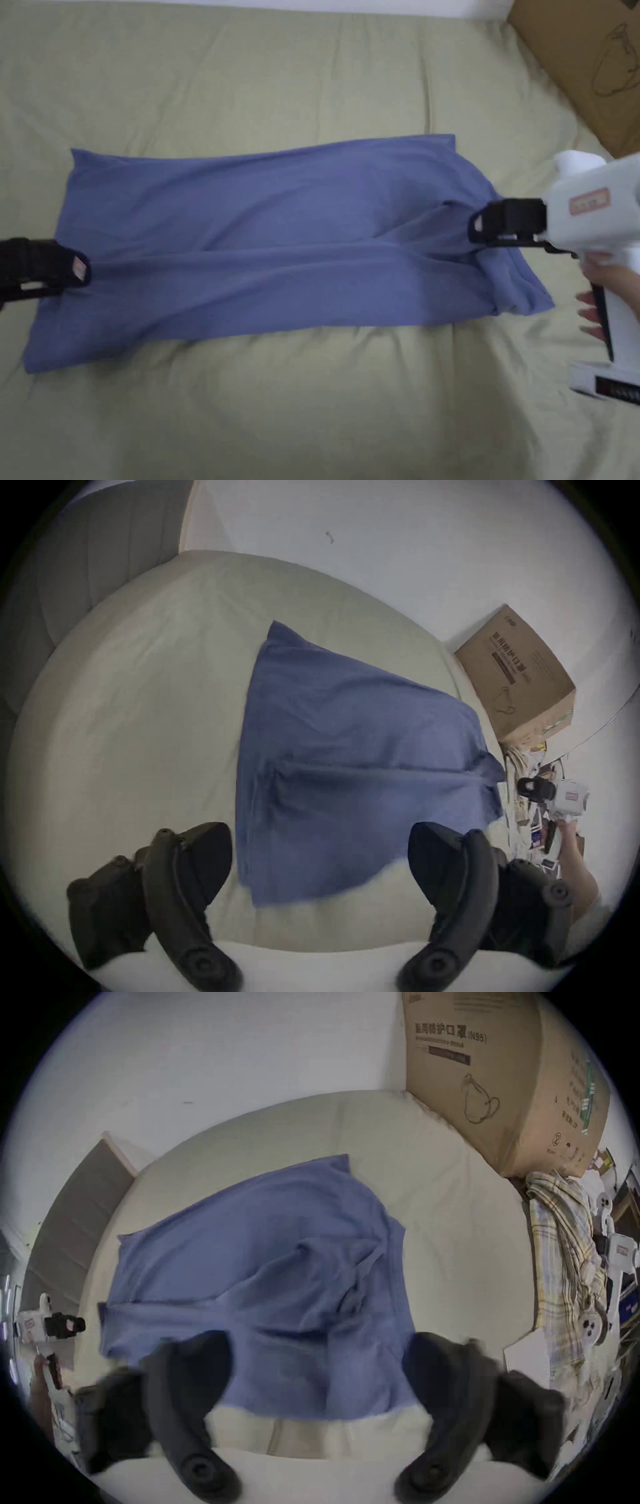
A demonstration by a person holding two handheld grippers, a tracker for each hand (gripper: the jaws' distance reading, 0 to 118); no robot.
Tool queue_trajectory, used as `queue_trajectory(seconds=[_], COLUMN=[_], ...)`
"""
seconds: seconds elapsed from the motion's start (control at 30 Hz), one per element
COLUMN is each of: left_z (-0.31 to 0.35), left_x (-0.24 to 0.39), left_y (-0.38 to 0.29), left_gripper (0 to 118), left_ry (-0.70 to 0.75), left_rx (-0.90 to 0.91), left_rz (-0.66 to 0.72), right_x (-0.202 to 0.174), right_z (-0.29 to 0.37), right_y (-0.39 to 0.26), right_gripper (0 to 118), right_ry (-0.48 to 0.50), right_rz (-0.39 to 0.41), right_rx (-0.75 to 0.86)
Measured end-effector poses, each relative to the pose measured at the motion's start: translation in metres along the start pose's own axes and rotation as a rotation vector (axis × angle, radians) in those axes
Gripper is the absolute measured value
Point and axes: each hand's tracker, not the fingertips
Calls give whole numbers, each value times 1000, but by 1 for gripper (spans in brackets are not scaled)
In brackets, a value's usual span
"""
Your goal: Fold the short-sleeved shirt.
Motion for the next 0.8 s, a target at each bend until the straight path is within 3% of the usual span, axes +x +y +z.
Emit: queue_trajectory(seconds=[0.03, 0.07, 0.1, 0.2, 0.3, 0.43, 0.47, 0.5, 0.57, 0.6, 0.8], left_z=[11, 21, 31, 48, 45, 21, 13, 5, -12, -19, -65], left_x=[3, 6, 12, 18, 18, 8, 4, 0, -6, -7, -13], left_y=[-10, -20, -29, -48, -52, -41, -37, -33, -29, -28, -23], left_gripper=[62, 6, 0, 0, 0, 0, 5, 26, 108, 117, 116], left_ry=[1, 5, 13, 101, 136, 182, 190, 183, 204, 208, 249], left_rx=[5, 22, 49, 111, 35, -42, -57, -62, -88, -85, -142], left_rz=[-8, -22, -36, -75, -83, -21, -13, -3, 23, 24, 13], right_x=[-4, -7, -8, -15, -21, -17, -16, -14, -12, -11, -4], right_z=[12, 22, 26, 38, 43, 43, 42, 41, 42, 40, 34], right_y=[-11, -21, -30, -46, -55, -60, -61, -61, -63, -64, -72], right_gripper=[24, 0, 0, 0, 0, 0, 0, 0, 0, 0, 0], right_ry=[19, 29, 24, 40, 35, 60, 69, 76, 77, 78, 88], right_rz=[13, 31, 41, 68, 89, 61, 51, 46, 41, 40, 11], right_rx=[61, 97, 93, 96, 76, 58, 52, 48, 42, 36, 0])
